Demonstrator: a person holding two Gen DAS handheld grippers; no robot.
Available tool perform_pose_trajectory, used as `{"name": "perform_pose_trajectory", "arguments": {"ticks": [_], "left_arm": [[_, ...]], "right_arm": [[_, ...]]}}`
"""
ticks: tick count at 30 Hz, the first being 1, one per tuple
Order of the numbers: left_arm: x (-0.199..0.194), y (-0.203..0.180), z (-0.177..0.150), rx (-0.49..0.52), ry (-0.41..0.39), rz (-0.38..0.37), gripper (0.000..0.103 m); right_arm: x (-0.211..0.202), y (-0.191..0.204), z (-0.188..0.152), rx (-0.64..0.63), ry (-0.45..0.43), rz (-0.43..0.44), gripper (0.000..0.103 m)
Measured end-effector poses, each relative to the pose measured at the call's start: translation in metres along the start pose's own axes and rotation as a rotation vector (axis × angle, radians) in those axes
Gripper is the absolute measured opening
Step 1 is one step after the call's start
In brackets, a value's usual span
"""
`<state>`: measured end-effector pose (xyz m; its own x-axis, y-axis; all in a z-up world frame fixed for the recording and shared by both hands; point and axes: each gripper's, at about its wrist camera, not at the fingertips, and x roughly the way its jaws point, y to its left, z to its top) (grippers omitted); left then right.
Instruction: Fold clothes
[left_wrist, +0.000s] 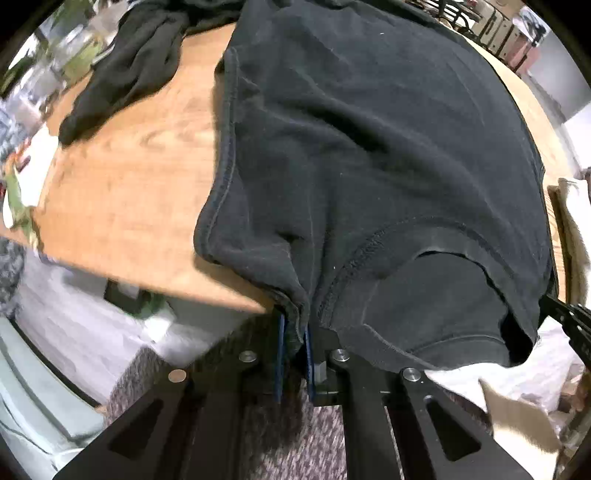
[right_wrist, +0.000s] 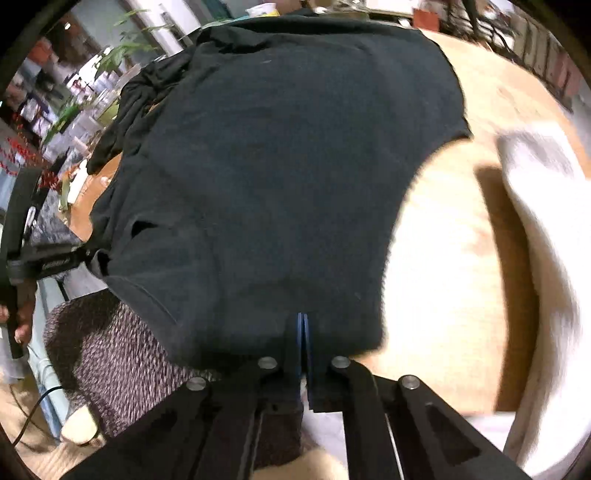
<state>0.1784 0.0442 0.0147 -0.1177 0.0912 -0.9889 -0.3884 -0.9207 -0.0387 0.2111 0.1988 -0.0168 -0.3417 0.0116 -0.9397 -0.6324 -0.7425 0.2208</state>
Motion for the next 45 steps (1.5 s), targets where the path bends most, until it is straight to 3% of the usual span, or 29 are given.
{"name": "perform_pose_trajectory", "arguments": {"ticks": [4,6,8,10,14,16,17,19,22,24,25,26,27,29,33,38,41,43,45], "left_arm": [[-0.002,0.013,0.000,-0.033,0.048,-0.053,0.015],[0.001,0.030,0.010,-0.108,0.108,-0.118,0.021],[-0.002,0.051,0.012,-0.214,0.148,-0.171,0.028],[-0.014,0.065,0.021,-0.296,0.107,-0.212,0.031],[-0.029,0.050,0.060,-0.290,-0.021,-0.107,0.032],[-0.027,0.035,0.085,-0.256,-0.044,-0.071,0.032],[-0.028,0.028,0.098,-0.254,-0.041,-0.079,0.032],[-0.029,0.016,0.122,-0.258,-0.050,-0.075,0.032],[-0.033,-0.025,0.155,-0.192,-0.129,0.030,0.028],[-0.006,-0.007,0.176,-0.187,-0.071,0.047,0.012],[0.007,0.001,0.186,-0.185,-0.042,0.055,0.011],[0.019,0.004,0.185,-0.202,-0.009,0.039,0.009],[0.017,0.004,0.180,-0.198,-0.059,0.056,0.010],[0.025,0.006,0.170,-0.167,-0.036,0.145,0.010],[0.033,0.018,0.142,-0.176,-0.036,0.121,0.008],[0.045,0.031,0.114,-0.178,0.018,0.092,0.008],[0.050,0.042,0.121,-0.194,0.135,0.019,0.007],[0.032,0.042,0.142,-0.163,0.042,0.027,0.007],[0.021,0.039,0.175,-0.137,-0.055,0.083,0.007]], "right_arm": [[-0.012,-0.010,-0.014,0.015,-0.007,0.010,0.002],[-0.020,-0.007,-0.013,-0.011,-0.032,0.002,0.009],[-0.030,-0.002,-0.008,-0.034,-0.073,0.010,0.026],[-0.032,0.005,0.003,-0.059,-0.103,0.026,0.032],[-0.007,0.026,0.035,-0.114,-0.101,0.032,0.038],[0.018,0.043,0.054,-0.147,-0.085,-0.015,0.038],[0.002,0.038,0.064,-0.159,-0.080,-0.036,0.038],[0.013,0.038,0.082,-0.165,-0.070,-0.061,0.040],[0.030,0.032,0.099,-0.150,-0.034,-0.084,0.042],[0.026,0.025,0.103,-0.158,-0.036,-0.092,0.044],[0.027,0.025,0.104,-0.163,-0.035,-0.091,0.048],[0.029,0.024,0.103,-0.166,-0.029,-0.093,0.048],[0.032,0.028,0.103,-0.180,-0.034,-0.092,0.049],[0.034,0.031,0.097,-0.221,-0.029,-0.099,0.050],[0.036,0.040,0.077,-0.293,0.005,-0.100,0.052],[0.036,0.054,0.046,-0.377,0.070,-0.064,0.054],[0.036,0.052,0.045,-0.406,0.127,0.006,0.051],[0.030,0.040,0.063,-0.371,0.130,0.070,0.050],[0.019,0.027,0.098,-0.335,0.054,0.025,0.052]]}}
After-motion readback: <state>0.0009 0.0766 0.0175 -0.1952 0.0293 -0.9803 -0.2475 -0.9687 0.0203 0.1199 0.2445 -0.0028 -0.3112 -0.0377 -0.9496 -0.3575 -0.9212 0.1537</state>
